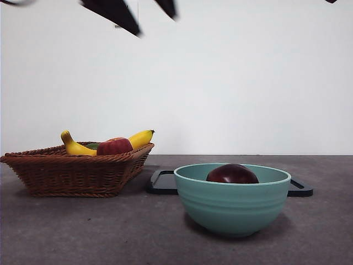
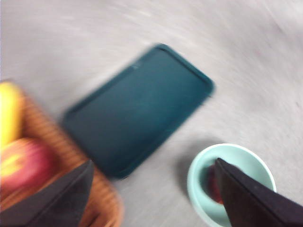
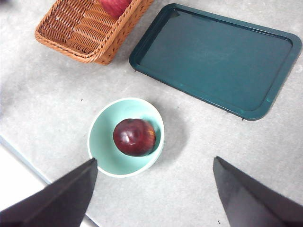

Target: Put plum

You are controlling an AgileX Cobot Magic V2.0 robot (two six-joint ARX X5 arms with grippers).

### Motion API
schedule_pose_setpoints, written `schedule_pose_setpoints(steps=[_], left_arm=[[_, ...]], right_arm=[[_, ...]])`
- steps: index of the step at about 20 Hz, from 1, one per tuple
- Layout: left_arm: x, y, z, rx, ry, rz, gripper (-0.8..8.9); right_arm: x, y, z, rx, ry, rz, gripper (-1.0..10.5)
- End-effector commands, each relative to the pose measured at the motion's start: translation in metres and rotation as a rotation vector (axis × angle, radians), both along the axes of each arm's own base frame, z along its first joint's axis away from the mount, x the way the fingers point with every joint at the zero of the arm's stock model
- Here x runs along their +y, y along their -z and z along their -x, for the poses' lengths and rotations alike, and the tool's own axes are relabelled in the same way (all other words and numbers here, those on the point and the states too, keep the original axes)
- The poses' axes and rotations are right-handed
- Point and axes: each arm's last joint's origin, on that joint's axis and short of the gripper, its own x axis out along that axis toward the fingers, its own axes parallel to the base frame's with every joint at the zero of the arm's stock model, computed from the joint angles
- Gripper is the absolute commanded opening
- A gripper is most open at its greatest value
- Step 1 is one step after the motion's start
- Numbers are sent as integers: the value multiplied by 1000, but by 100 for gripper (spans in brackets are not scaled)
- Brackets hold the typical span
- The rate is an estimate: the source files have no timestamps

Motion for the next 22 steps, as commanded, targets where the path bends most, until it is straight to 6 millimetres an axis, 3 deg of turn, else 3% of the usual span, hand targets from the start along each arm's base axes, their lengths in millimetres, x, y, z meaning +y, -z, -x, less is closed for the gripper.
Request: schedule_pose_setpoints(steps=[1,3,6,10,13,22], left_arm=[[25,-10,10,8,-32,62,413],[47,-5,24,13,-56,110,413],[66,24,48,67,-62,139,413],[77,65,73,207,14,180,405],[79,83,80,272,47,184,405],[79,84,81,297,63,199,404]], right_arm=[[1,-5,0,-18,-6,0,391],[1,-5,0,-16,-6,0,391],[1,-5,0,-14,-6,0,391],[1,-4,0,-10,-6,1,390],[1,-4,0,-8,-7,1,391],[1,0,0,40,-6,2,389]])
